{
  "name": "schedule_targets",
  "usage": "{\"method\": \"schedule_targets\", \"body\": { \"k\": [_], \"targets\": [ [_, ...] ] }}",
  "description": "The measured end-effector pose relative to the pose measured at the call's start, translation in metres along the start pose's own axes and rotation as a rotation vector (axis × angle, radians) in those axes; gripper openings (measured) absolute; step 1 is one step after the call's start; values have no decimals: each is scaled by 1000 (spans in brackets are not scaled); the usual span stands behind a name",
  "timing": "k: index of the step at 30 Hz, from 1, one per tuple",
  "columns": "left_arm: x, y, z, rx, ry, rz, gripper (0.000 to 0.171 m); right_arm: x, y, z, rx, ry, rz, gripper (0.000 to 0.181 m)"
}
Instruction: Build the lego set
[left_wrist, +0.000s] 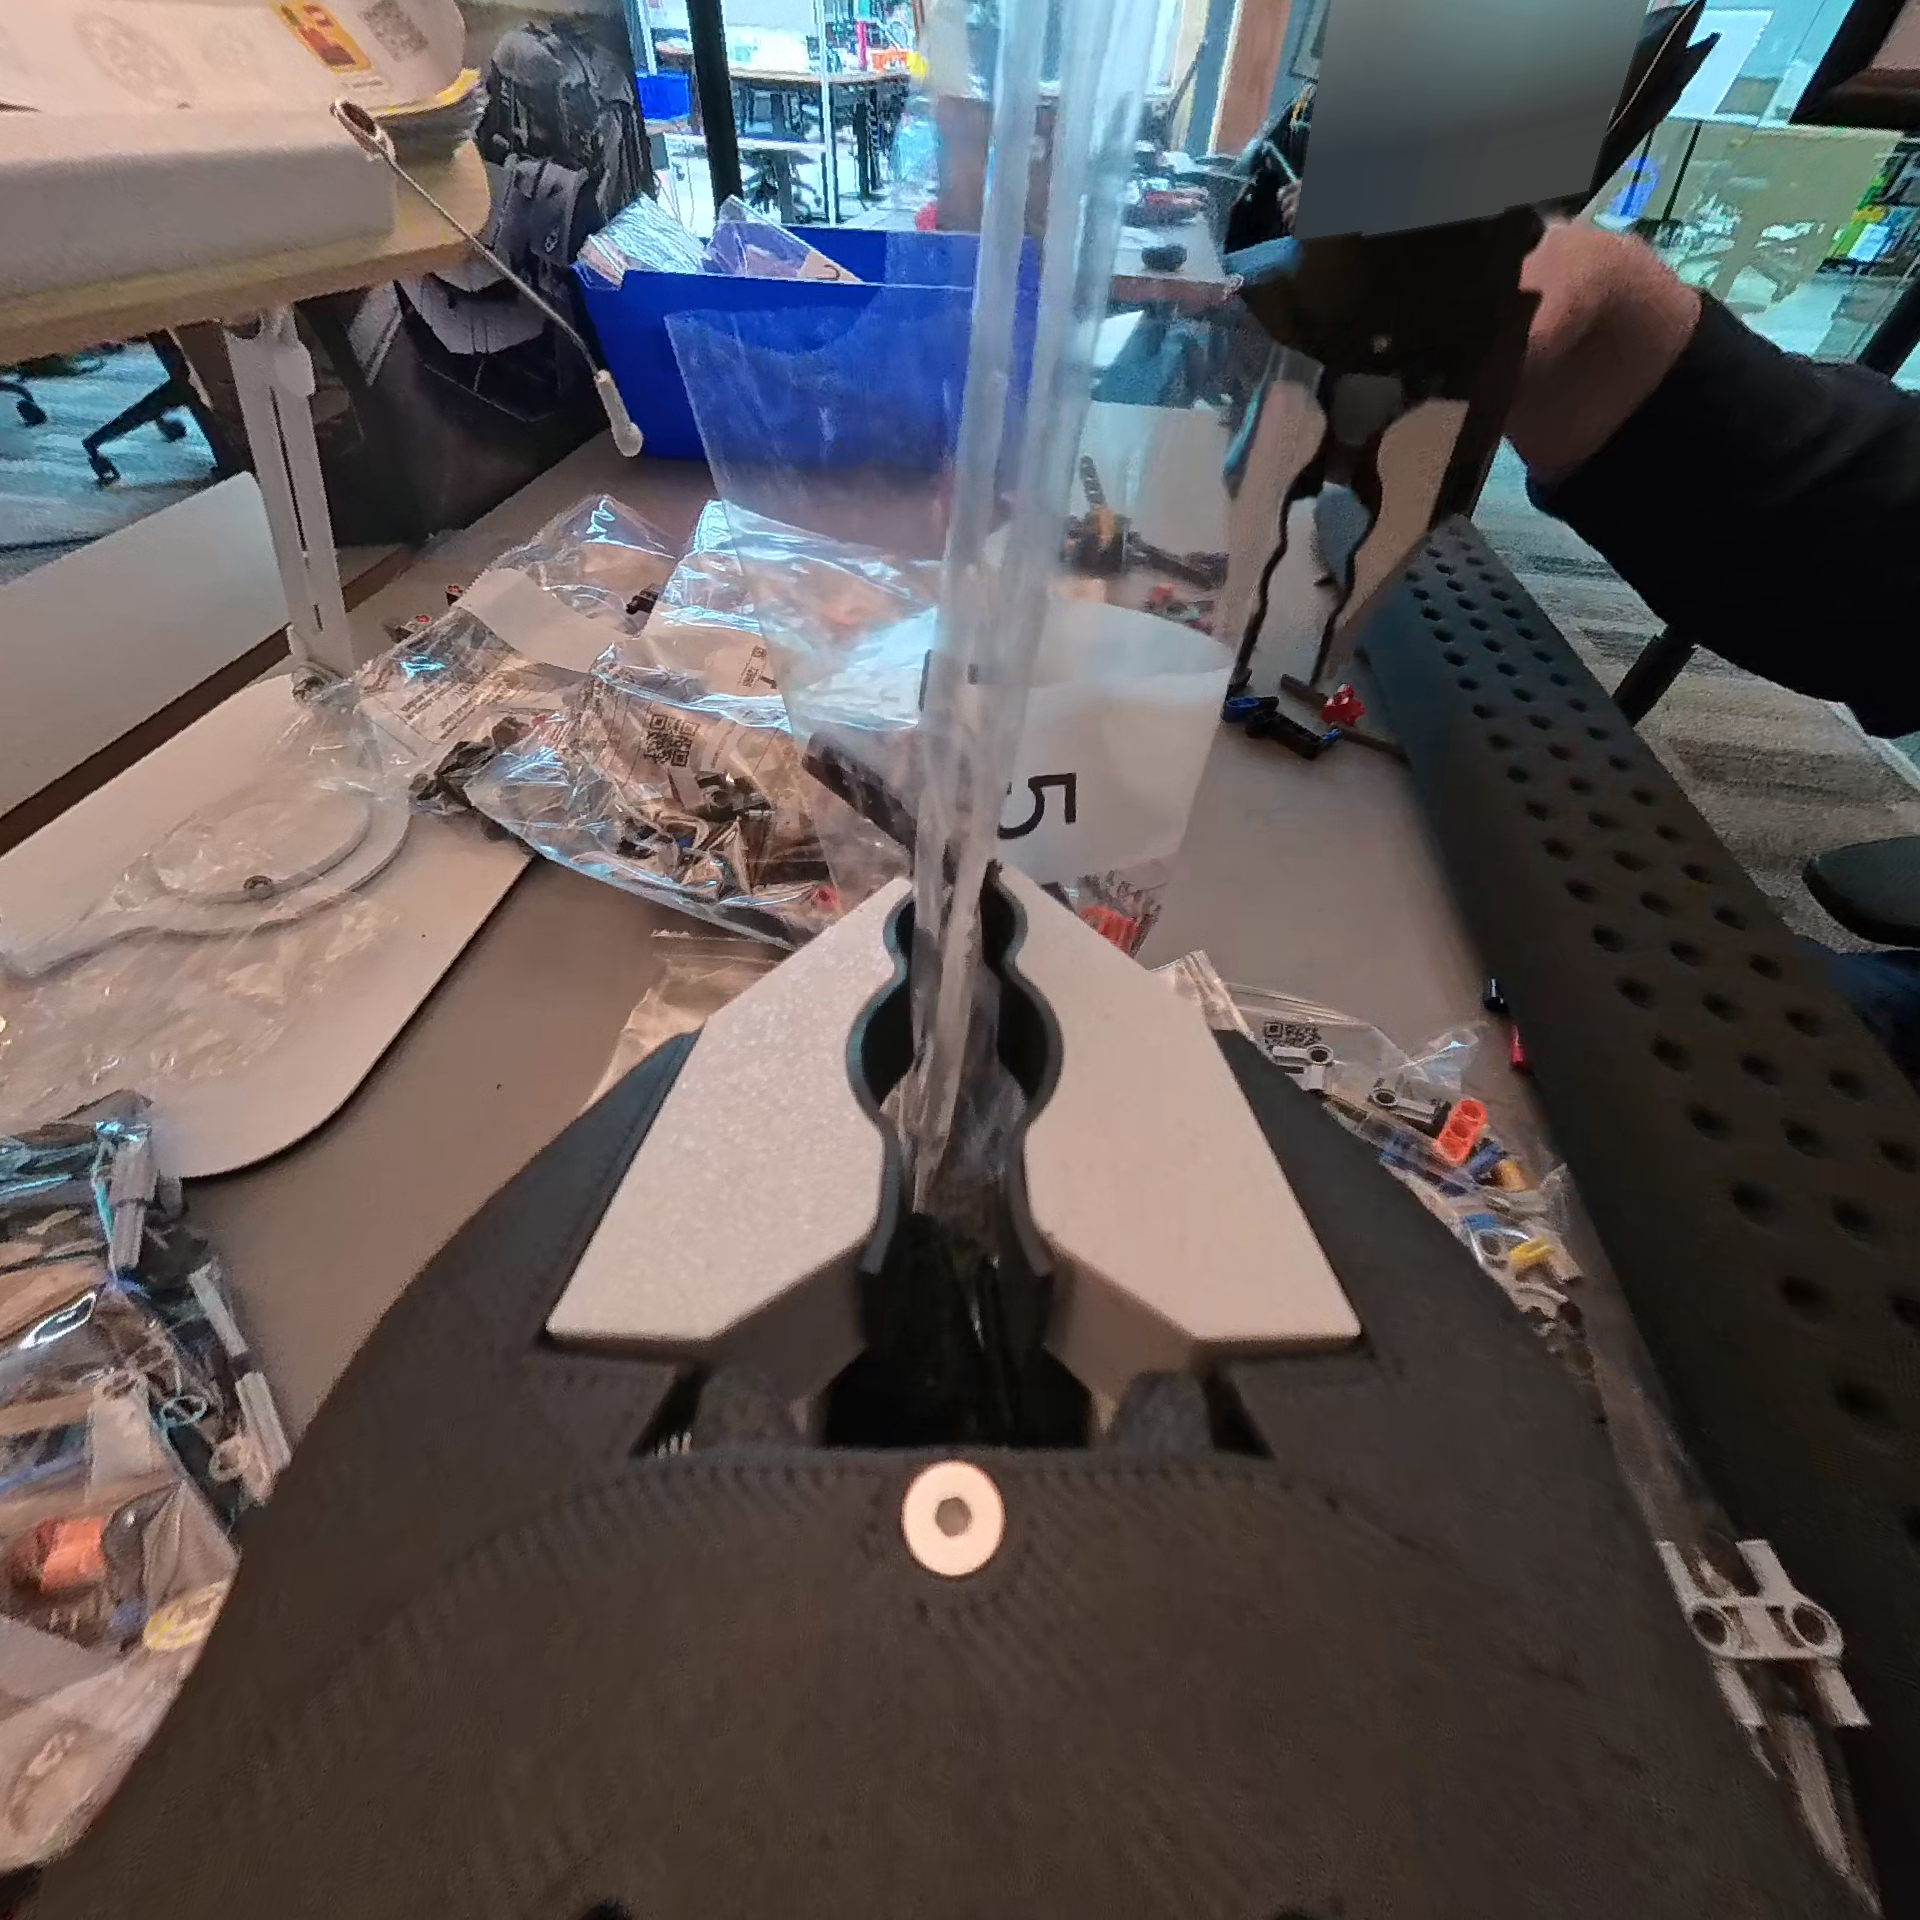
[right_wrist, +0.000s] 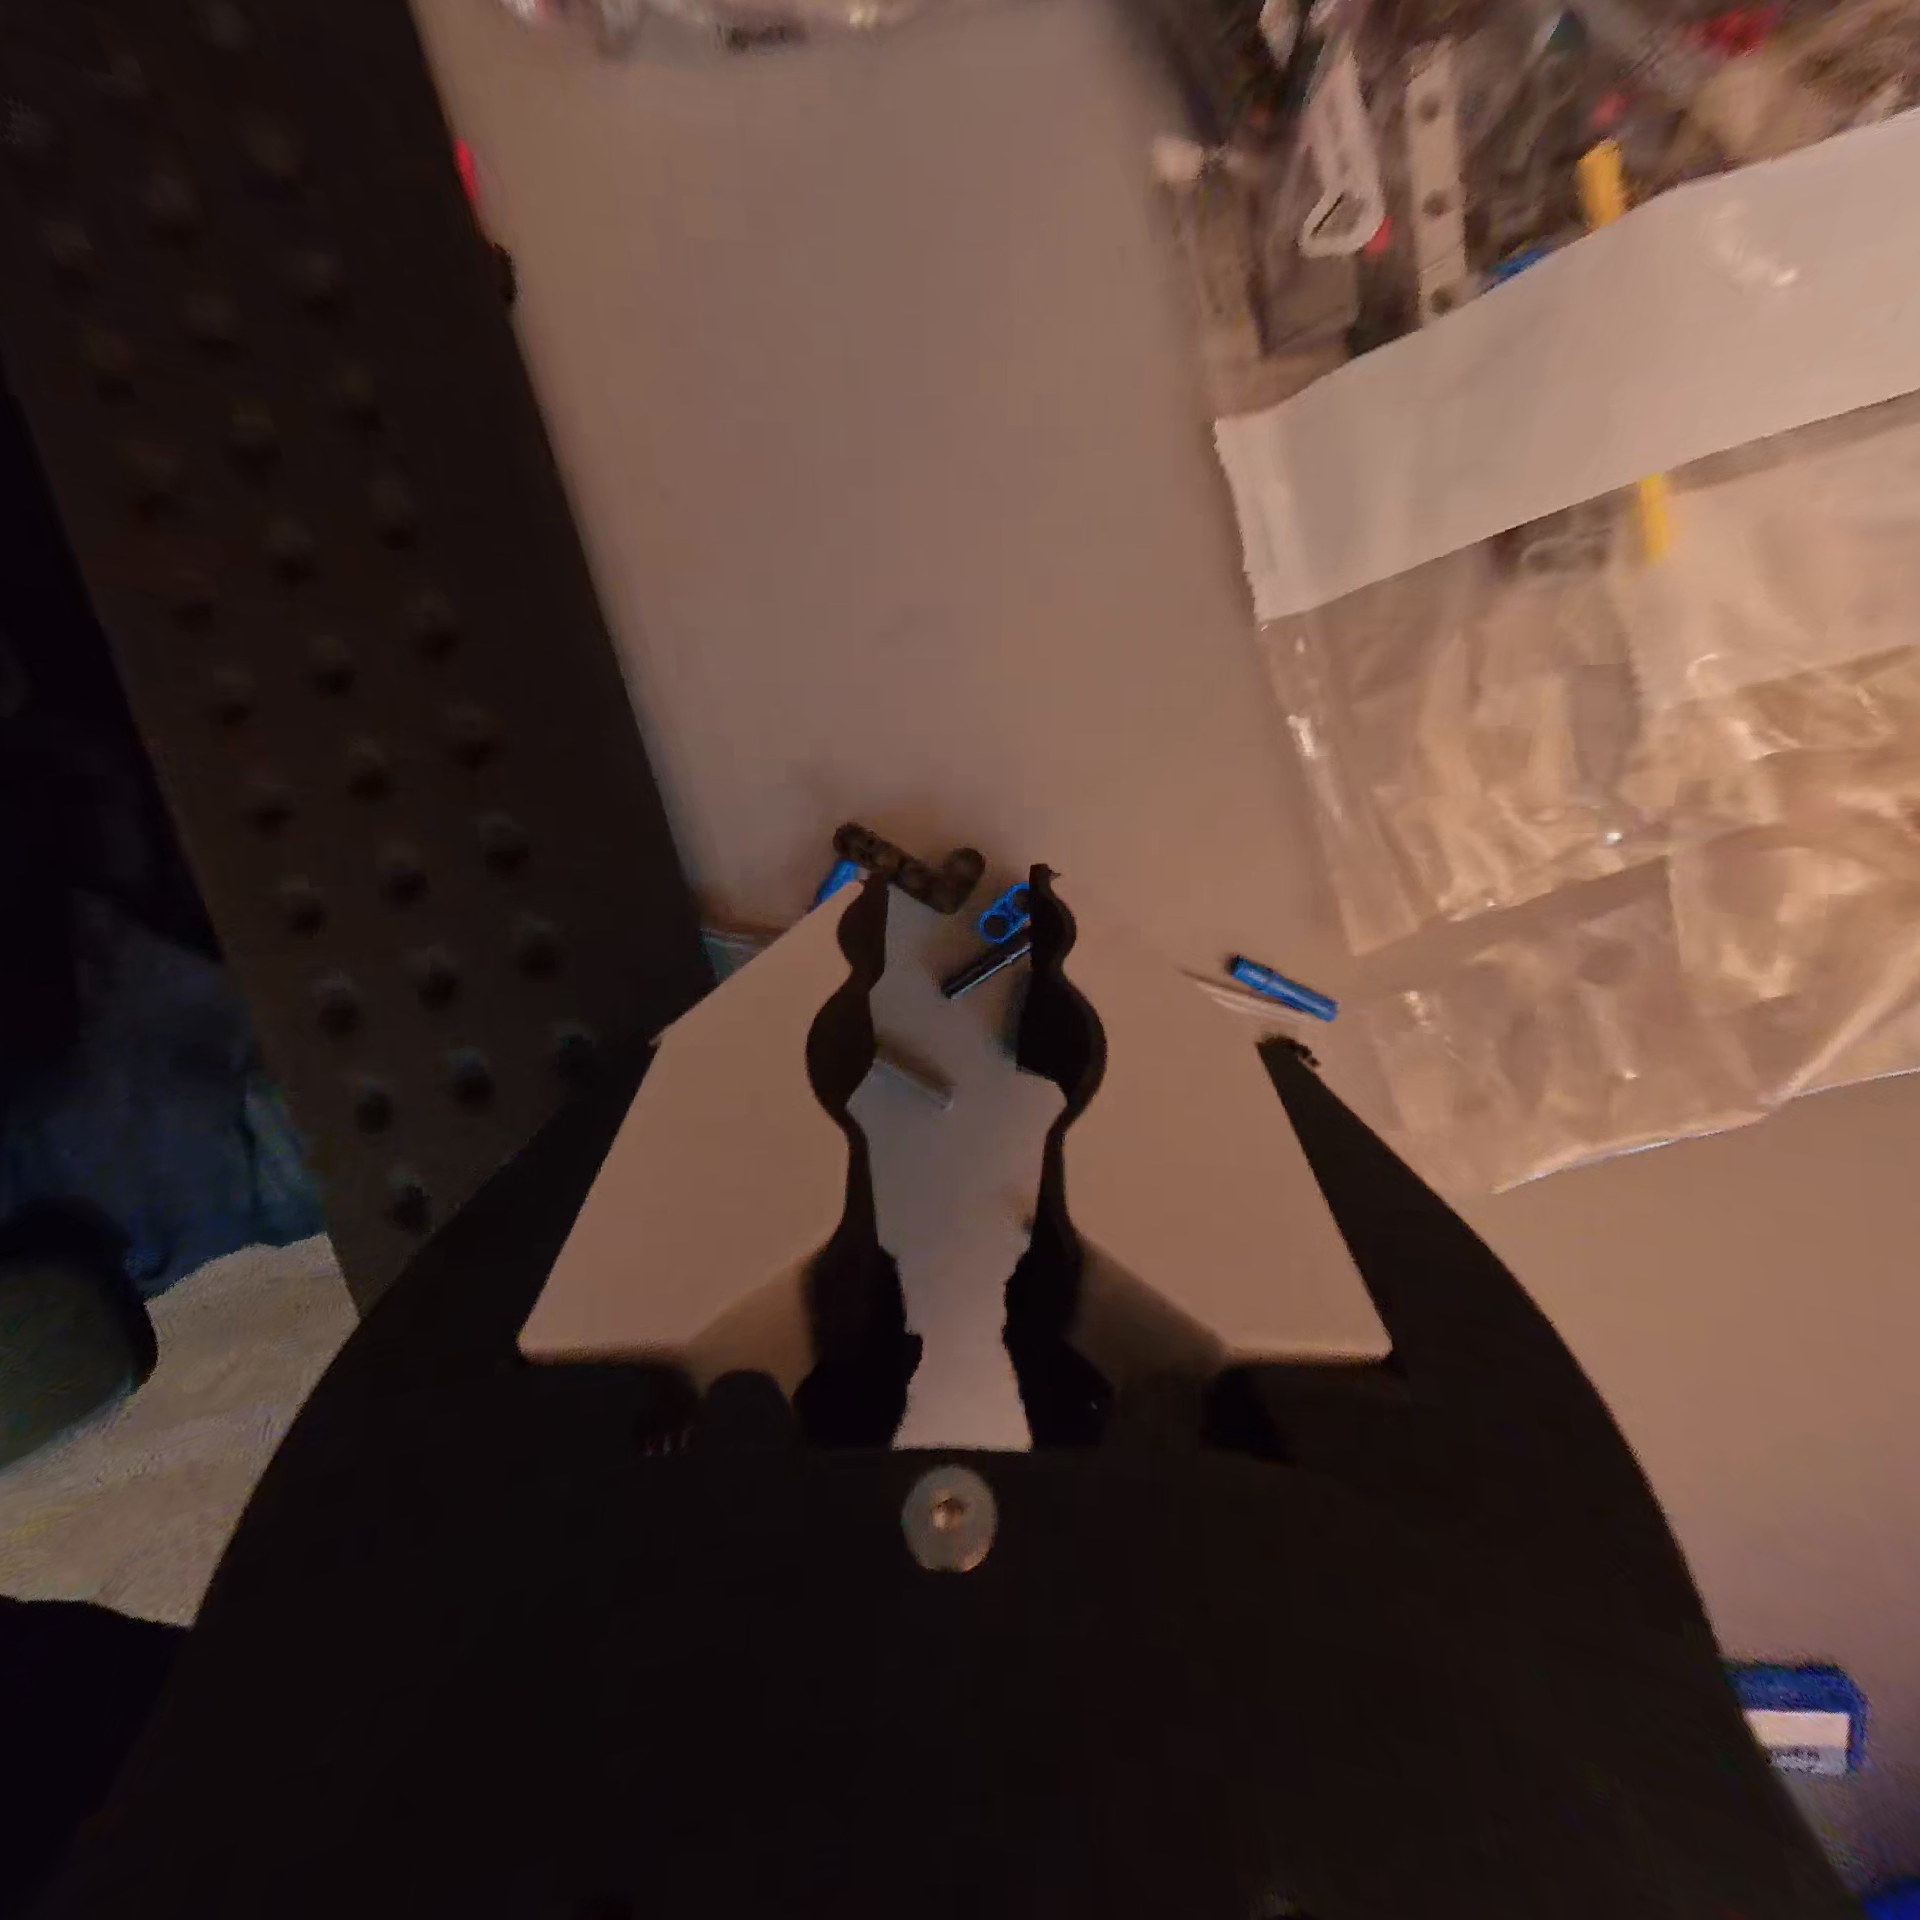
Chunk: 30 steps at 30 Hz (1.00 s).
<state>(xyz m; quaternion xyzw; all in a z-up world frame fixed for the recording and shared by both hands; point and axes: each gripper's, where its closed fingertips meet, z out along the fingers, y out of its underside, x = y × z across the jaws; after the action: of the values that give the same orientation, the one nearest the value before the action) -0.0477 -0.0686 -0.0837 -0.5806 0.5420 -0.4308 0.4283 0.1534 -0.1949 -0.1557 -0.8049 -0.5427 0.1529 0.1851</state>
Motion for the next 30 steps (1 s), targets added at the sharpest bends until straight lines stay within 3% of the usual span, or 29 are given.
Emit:
{"method": "schedule_targets", "body": {
  "k": [2, 7, 16, 25, 28, 30],
  "targets": [
    [-1, 1, 0, -1, -1, -3, 9, -2, 9, 11, -57, -4, -17, 25],
    [0, 1, 0, -5, 4, -2, 9, 1, 3, 18, -55, 28, -47, 2],
    [2, 0, 2, -6, 12, 5, 9, -7, -5, 27, -85, 5, -98, 28],
    [3, -1, 2, -2, 14, 5, 9, -19, -16, 34, -83, -1, -198, 26],
    [2, -1, 2, -1, 13, 6, 9, -22, -21, 37, -82, -7, -217, 21],
    [2, -1, 2, -1, 13, 5, 9, -23, -22, 38, -86, -12, -225, 8]
  ]
}}
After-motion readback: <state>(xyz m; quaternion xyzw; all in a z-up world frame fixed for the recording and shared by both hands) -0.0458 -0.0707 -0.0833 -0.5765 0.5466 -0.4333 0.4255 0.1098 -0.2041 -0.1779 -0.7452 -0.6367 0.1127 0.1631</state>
